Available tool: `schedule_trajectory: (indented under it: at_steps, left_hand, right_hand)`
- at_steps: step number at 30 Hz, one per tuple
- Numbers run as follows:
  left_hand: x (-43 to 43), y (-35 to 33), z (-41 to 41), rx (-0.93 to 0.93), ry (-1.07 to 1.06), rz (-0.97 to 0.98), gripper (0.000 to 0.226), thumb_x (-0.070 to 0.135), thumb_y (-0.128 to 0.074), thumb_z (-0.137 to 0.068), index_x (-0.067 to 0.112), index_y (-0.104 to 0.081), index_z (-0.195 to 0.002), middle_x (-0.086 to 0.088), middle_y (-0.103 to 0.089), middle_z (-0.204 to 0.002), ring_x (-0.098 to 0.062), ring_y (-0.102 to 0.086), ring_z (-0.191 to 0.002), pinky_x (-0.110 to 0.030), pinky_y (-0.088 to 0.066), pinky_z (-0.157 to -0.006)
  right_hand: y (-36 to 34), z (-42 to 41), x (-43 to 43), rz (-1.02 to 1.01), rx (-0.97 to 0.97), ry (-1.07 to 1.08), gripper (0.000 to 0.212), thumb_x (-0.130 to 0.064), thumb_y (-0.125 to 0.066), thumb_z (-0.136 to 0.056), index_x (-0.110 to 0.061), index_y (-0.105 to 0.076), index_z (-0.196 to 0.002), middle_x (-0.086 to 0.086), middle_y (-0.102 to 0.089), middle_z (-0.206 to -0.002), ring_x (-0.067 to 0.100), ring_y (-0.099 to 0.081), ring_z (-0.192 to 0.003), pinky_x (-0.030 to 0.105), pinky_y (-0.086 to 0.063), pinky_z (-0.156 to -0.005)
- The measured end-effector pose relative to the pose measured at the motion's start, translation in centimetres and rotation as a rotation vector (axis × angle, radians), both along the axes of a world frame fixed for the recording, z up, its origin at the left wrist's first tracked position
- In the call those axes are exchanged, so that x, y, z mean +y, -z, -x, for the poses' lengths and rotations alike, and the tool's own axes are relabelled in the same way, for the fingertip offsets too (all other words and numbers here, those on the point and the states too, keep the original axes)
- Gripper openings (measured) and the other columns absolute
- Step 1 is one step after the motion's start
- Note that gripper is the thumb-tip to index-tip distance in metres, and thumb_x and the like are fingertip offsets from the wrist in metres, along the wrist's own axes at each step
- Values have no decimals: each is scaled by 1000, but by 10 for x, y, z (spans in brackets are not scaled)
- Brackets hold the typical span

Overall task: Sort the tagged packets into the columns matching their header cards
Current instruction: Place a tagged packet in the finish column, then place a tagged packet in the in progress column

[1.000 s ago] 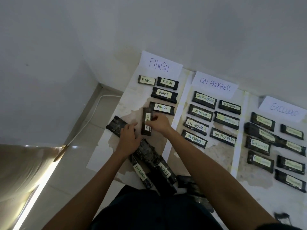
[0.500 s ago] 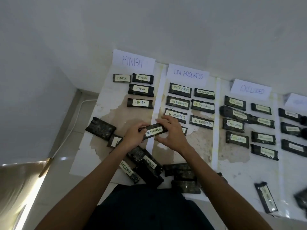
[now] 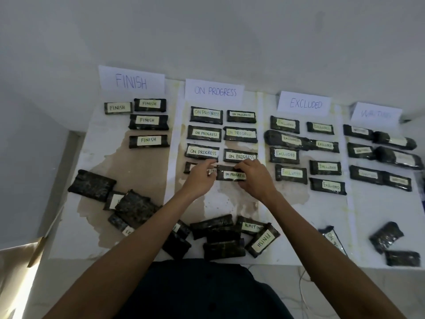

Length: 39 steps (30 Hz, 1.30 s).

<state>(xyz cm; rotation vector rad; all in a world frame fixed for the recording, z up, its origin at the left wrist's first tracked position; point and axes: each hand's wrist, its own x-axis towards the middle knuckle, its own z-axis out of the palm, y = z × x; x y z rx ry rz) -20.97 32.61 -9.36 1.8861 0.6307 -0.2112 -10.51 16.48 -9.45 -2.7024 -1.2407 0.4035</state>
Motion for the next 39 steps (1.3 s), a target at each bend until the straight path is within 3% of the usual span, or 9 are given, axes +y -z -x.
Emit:
schedule_trajectory:
  at_steps: [4, 8, 13, 17, 21, 27, 30, 34, 39]
  left_hand:
    - [-6, 16, 0, -41, 63, -111, 39, 9, -51, -92, 13, -50, -130, -8, -51, -132, -22, -47, -123, -35, -39, -104]
    - [-9, 30, 14, -53, 127, -234, 35, 9, -51, -90, 13, -55, -124, -8, -54, -124, -23, -47, -118, -36, -40, -101]
    - [-20, 34, 50, -36, 187, -283, 34, 10, -54, -86, 16, -58, -119, -6, -58, -119, -22, -49, -113, -39, -43, -97]
    - [-38, 38, 83, 46, 315, -385, 37, 13, -61, -77, 18, -60, -114, -5, -61, -115, -26, -51, -108, -39, -45, -91]
    - [-54, 44, 107, 97, 404, -503, 40, 17, -61, -74, 18, -59, -114, -6, -59, -112, -28, -51, -104, -38, -44, -87]
    - [-53, 44, 106, 130, 464, -525, 38, 15, -60, -74, 19, -58, -111, -5, -55, -109, -25, -49, -103, -37, -44, -85]
    - [-49, 40, 103, 42, 389, -499, 28, 6, -60, -72, 13, -61, -99, -7, -56, -100, -26, -52, -95, -36, -44, -75]
    - [-45, 32, 102, -194, 273, -587, 28, -6, -61, -65, 11, -61, -86, -6, -56, -87, -25, -50, -78, -36, -44, -63]
    - [-39, 24, 100, -303, 188, -663, 35, -6, -63, -60, 14, -57, -88, -4, -54, -87, -20, -44, -78, -35, -44, -63]
  right_hand:
    - [14, -17, -10, 58, 11, 61, 43, -11, -72, -73, -13, -62, -114, 11, -63, -111, 33, -53, -98, 39, -45, -78]
    - [25, -19, -15, 98, 101, 47, 48, -15, -71, -76, -14, -58, -122, 12, -59, -118, 33, -50, -108, 41, -44, -85]
    - [24, -7, -23, 38, 92, -11, 49, -14, -72, -73, -12, -58, -120, 16, -55, -118, 36, -50, -106, 43, -44, -85]
    - [15, 34, -27, 52, 269, -151, 42, -23, -72, -77, -18, -61, -117, 5, -59, -122, 23, -52, -111, 37, -43, -96]
    - [24, 70, -30, 222, 367, -264, 43, -27, -72, -75, -21, -60, -116, 4, -60, -113, 23, -52, -106, 38, -46, -88]
    - [26, 73, -26, 243, 390, -244, 28, -24, -70, -78, -17, -65, -104, 6, -57, -107, 23, -50, -103, 36, -45, -83]
    - [23, 71, -24, 209, 447, -195, 24, -24, -73, -75, -18, -63, -97, 3, -57, -104, 20, -51, -99, 34, -46, -79]
    - [13, 65, -30, -13, 781, 81, 30, -24, -82, -68, -21, -59, -88, -4, -59, -94, 14, -57, -85, 22, -46, -70]
    - [3, 68, -33, -233, 865, 228, 37, -23, -87, -61, -24, -62, -89, 0, -64, -98, 19, -63, -84, 28, -53, -72]
